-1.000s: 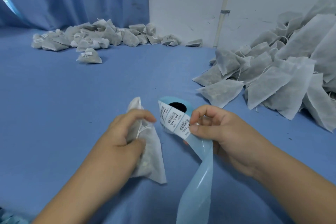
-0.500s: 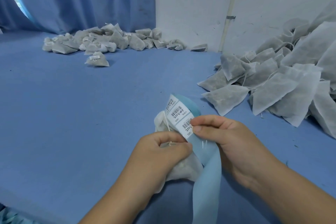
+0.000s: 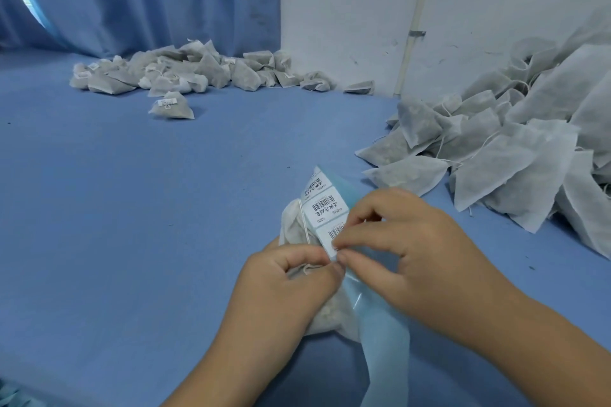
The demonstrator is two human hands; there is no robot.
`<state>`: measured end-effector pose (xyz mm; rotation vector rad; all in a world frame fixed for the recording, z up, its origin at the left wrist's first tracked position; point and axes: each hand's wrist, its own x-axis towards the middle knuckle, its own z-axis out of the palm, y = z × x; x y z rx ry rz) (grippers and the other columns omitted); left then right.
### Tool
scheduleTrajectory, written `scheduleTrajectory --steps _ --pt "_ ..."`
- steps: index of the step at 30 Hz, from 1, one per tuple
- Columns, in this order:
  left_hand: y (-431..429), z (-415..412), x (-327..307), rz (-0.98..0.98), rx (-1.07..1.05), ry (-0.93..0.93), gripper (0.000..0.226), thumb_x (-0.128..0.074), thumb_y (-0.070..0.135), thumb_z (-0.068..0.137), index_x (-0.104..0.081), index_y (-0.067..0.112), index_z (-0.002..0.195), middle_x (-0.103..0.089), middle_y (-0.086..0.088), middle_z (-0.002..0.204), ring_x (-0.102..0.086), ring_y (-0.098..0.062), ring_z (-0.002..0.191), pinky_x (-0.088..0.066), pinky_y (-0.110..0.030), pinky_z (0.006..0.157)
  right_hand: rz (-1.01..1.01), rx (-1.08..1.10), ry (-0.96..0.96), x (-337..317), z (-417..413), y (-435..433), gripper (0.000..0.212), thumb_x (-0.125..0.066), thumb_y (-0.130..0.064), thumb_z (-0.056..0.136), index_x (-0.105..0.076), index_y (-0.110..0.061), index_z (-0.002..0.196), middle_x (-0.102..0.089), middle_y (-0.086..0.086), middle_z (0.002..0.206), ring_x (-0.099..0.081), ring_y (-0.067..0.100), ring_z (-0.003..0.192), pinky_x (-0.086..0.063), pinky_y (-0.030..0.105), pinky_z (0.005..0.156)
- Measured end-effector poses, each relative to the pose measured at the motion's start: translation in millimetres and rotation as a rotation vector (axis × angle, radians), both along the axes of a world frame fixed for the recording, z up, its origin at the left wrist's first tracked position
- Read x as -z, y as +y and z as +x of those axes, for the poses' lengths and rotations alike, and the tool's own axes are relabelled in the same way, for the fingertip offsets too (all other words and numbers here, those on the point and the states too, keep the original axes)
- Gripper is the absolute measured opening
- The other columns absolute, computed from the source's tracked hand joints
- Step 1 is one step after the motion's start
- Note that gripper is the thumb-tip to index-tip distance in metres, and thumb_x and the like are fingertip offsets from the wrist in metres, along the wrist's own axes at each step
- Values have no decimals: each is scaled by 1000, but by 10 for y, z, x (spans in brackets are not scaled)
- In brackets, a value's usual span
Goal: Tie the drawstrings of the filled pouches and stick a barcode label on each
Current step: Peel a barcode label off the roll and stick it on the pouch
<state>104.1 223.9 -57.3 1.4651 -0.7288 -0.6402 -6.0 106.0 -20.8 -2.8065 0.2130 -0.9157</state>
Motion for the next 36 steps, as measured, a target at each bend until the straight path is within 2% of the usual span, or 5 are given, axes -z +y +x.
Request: scheduleTrajectory --steps 4,16,25,31,36 --pt "-12 -11 5 -15 2 -75 14 -72 10 76 -79 21 70 -67 16 81 -66 3 71 -45 -9 61 28 13 143 -40 8 44 16 -65 -26 80 -77 -15 81 -68 -2 80 -64 20 75 -54 39 66" --pt "-35 -35 -15 41 -59 -130 18 -75 11 77 -79 27 70 -65 21 83 -65 6 74 -42 -5 60 -69 109 247 -56 60 81 22 -54 -27 81 -66 -18 66 -60 -4 64 -57 20 61 -49 39 55" --pt "-63 -43 -30 108 -96 -168 22 -76 13 77 -73 24 59 -62 17 73 -59 8 65 -38 -3 56 524 170 60 -200 85 -79 13 -62 -12 75 -65 -17 63 -64 -3 61 -48 1 50 -38 11 51" --pt "-79 -36 -24 131 -101 -116 22 -75 11 78 -73 22 59 -62 18 70 -59 5 60 -38 -4 52 798 183 43 -200 70 -189 18 -54 -5 82 -62 -10 67 -68 4 60 -47 0 44 -35 11 44" --pt "-77 -21 -21 144 -104 -87 19 -75 14 77 -73 23 60 -64 15 75 -60 4 61 -39 -6 54 967 214 -36 -93 13 -358 27 -51 -10 85 -63 -17 62 -69 5 62 -56 18 63 -42 31 59"
